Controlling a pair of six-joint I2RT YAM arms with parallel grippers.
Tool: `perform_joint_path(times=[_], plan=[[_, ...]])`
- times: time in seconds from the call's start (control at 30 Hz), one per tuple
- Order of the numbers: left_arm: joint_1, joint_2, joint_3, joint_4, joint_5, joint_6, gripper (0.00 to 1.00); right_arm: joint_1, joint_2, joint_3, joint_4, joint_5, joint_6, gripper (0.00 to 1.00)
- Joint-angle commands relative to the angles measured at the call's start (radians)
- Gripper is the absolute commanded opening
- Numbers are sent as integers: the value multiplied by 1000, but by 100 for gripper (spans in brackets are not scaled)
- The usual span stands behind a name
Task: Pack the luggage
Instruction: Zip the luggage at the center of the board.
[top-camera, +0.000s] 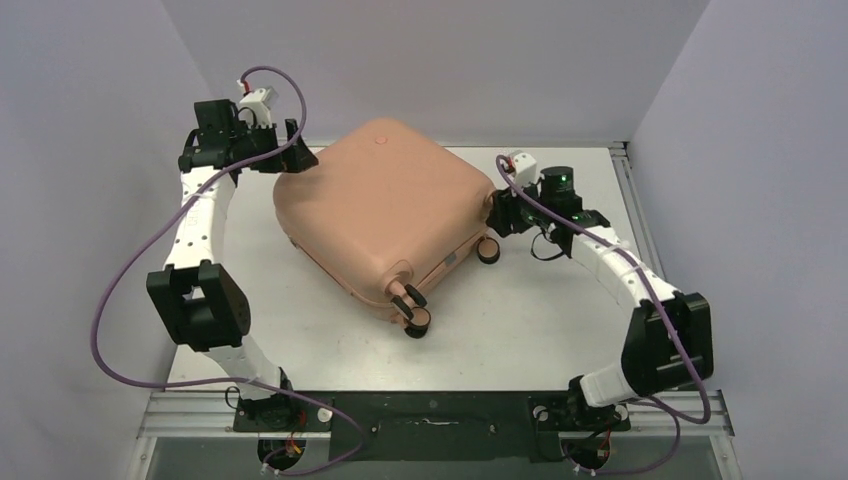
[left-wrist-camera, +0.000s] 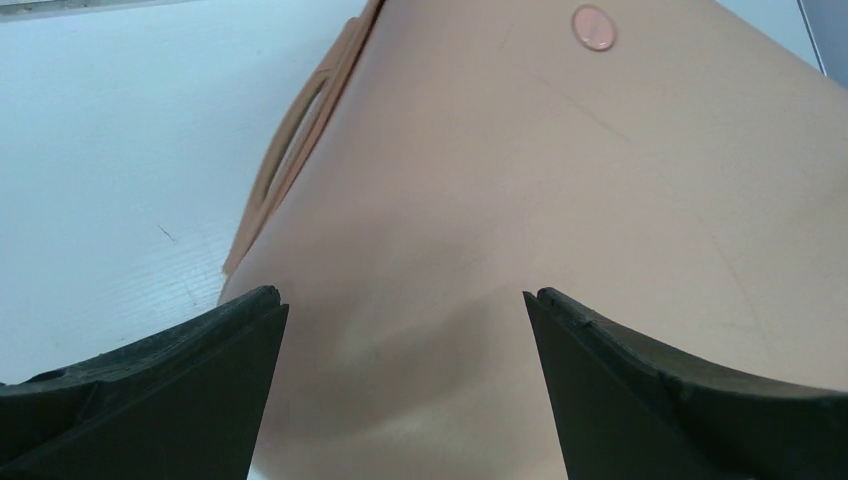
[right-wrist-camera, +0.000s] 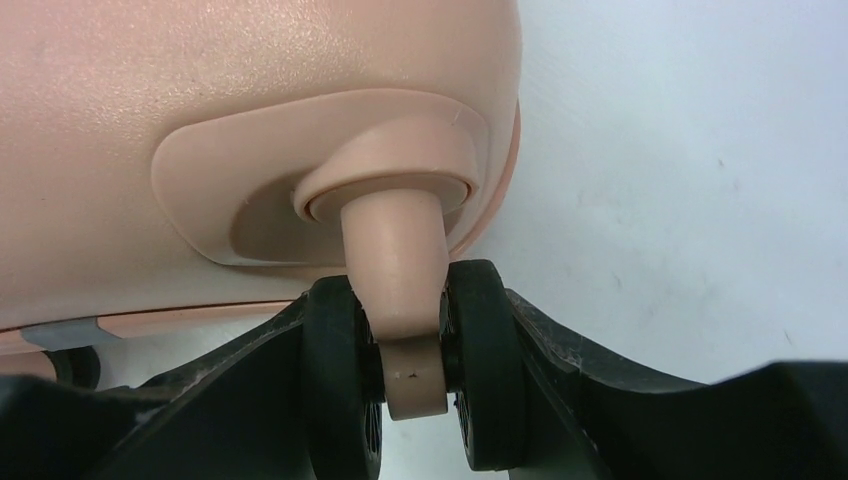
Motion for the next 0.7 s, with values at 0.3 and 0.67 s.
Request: perform_joint_path(times=[0.3, 0.67], plan=[[44, -93, -96, 26, -171, 89, 96, 300, -53, 79, 133, 404, -110, 5], [177, -66, -171, 62, -204, 45, 94, 302, -24, 129, 323, 586, -226, 5]])
